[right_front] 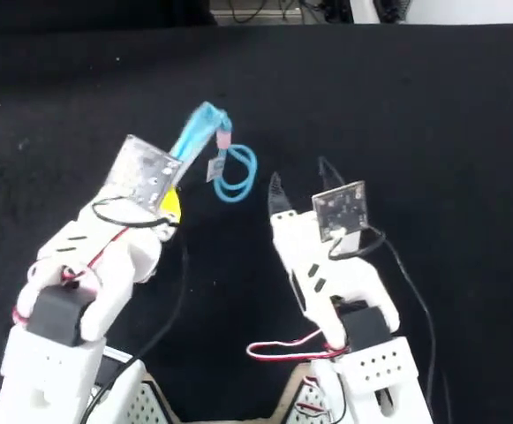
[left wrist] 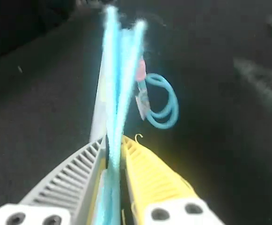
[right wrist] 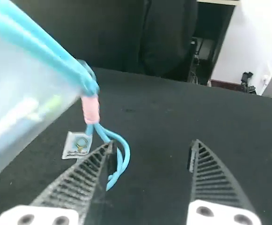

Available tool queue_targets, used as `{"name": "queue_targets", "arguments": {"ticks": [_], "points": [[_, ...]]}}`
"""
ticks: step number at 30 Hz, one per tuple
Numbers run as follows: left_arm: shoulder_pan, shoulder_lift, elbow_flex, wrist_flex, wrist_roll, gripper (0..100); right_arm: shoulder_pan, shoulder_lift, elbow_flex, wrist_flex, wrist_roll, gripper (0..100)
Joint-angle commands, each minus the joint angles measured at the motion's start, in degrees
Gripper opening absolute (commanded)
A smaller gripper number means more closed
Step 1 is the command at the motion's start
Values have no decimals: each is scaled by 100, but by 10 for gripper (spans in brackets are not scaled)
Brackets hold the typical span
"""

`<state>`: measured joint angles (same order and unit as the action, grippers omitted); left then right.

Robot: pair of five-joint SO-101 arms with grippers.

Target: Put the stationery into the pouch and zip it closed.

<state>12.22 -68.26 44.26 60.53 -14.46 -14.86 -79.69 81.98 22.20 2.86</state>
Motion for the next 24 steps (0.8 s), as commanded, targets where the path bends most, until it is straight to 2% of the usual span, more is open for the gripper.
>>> {"name": "queue_targets", "arguments": {"ticks": [1,8,11,15,18,24], "points": [[13,-149,-620,-862,448,30,237,-40,48,-246,-70,250],[13,334,-233,-2541,1204,30,273,-40,365,-738,-70,250],[-13,255,453,-2646,1442,30,273,-40,365,-738,-70,250],[-593,-281,1727,-2690,1459,30,264,-40,356,-738,-70,250],[-927,-1055,2255,-2435,1477,30,255,-40,338,-738,-70,250],[-971,-3138,2220,-431,1424,34,255,-48,330,-738,-70,250]]}}
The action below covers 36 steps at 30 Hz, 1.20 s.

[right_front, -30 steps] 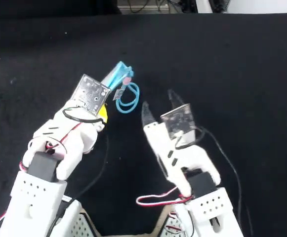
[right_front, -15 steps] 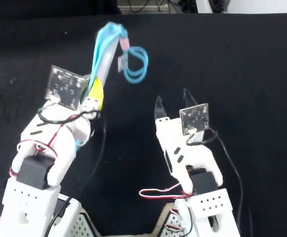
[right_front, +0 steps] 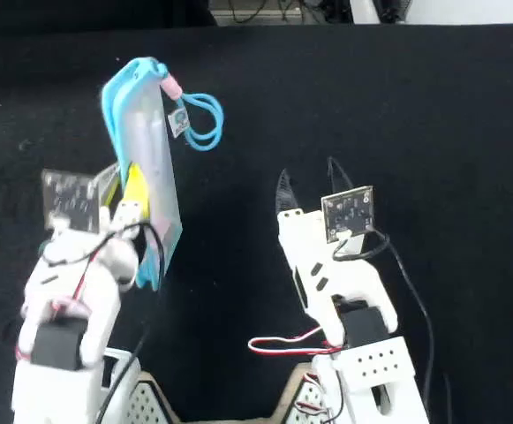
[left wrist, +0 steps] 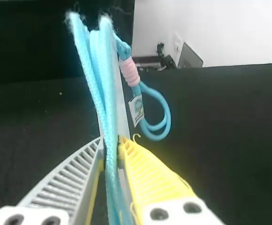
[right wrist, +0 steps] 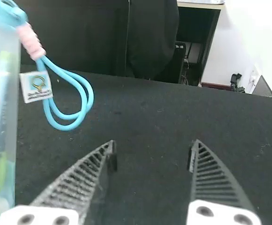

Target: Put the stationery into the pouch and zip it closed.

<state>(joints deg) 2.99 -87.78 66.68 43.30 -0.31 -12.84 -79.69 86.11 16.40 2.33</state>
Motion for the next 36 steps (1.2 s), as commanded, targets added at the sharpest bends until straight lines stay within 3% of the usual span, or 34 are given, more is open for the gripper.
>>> {"name": "queue_targets", "arguments": {"ticks": [1,5,8,12,30,36], "points": [[-48,-1486,-75,1591,-79,34,53,-48,-84,-158,-18,250],[-92,-1538,-233,2259,-730,34,44,-57,-84,-158,-18,250],[-92,-1125,-444,2532,-756,74,44,-66,-84,-158,-18,250],[-57,-721,-734,2567,-747,160,44,-66,-84,-158,-18,250],[-57,-589,-1903,2514,-782,156,44,-75,-66,-158,-18,250],[-48,-580,-1692,2514,-782,148,44,-75,-57,-158,-18,250]]}}
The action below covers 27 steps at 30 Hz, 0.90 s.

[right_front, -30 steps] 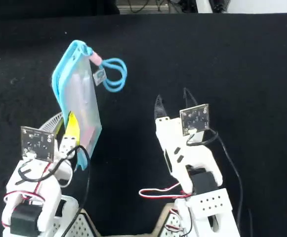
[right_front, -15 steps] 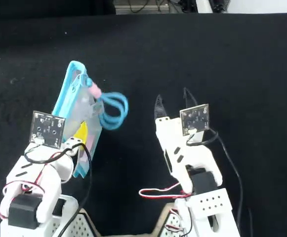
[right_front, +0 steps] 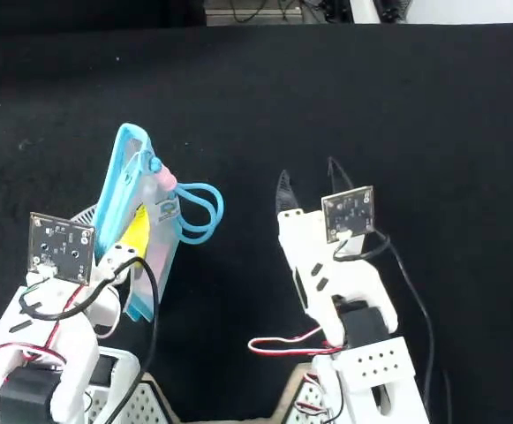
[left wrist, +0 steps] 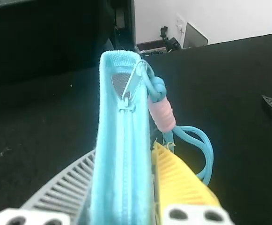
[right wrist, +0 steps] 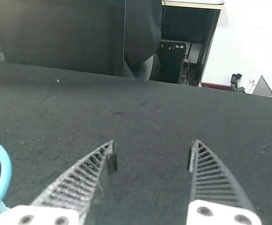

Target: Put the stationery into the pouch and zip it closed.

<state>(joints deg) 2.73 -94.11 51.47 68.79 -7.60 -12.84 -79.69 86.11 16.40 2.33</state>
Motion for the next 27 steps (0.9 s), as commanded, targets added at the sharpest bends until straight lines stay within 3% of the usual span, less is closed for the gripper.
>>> {"name": "queue_targets", "arguments": {"ticks": [1,4,8,14,22,27], "points": [[-13,53,-136,-35,-53,130,44,-84,-57,-158,-18,250],[31,44,-136,-123,-97,20,44,-92,-66,-158,-18,250],[418,53,-127,-527,-571,32,44,-92,-75,-158,-18,250],[444,580,-127,-1565,-1705,30,44,-92,-75,-158,-18,250],[1015,2655,-400,-1204,-1943,30,-501,-92,-48,-114,26,250],[1719,2857,-664,-563,-1934,30,-554,-92,-48,-114,18,250]]}}
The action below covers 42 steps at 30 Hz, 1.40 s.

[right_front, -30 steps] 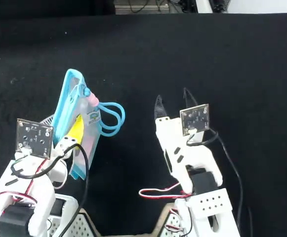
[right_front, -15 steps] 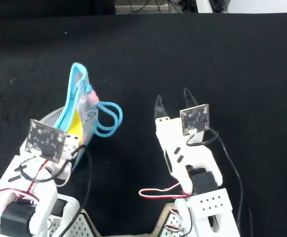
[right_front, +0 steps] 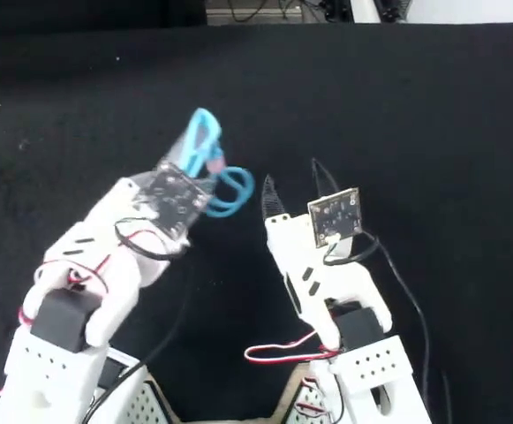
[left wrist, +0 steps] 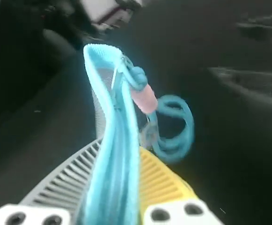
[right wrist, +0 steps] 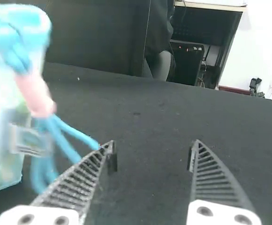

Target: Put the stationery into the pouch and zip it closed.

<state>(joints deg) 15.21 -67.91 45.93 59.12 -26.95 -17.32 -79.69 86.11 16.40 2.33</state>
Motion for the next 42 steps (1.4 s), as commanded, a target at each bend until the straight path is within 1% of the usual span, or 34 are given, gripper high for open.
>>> {"name": "queue_targets", "arguments": {"ticks": [1,3,6,11,13,16,18,21,25,31,33,37,42], "points": [[532,211,-110,404,0,30,-105,-92,-48,-114,-9,250],[541,176,-22,360,70,30,-105,-92,-48,-114,-9,250],[558,176,136,229,413,30,-114,-92,-75,-114,-9,250],[479,70,655,-255,879,30,-132,-101,-110,9,-18,250],[497,-123,919,-396,993,30,-325,-101,-312,422,18,250],[541,-598,1305,-589,1002,30,-642,-101,-769,1310,35,250],[541,-993,1560,-695,1002,30,-721,-101,-919,1547,35,250],[549,-1574,1886,-703,1029,30,-721,-101,-840,1433,35,250],[497,-2013,2088,-686,1319,30,-730,-101,-787,1319,18,250],[549,-1697,2053,-677,1319,30,-765,-101,-796,1292,-9,250],[585,-1477,2044,-695,1310,30,-941,-101,-778,1292,26,250],[892,-1055,2044,-703,1292,30,-1354,-101,-752,1292,35,251],[1033,-923,2044,-695,1292,30,-1345,-101,-752,1284,35,251]]}}
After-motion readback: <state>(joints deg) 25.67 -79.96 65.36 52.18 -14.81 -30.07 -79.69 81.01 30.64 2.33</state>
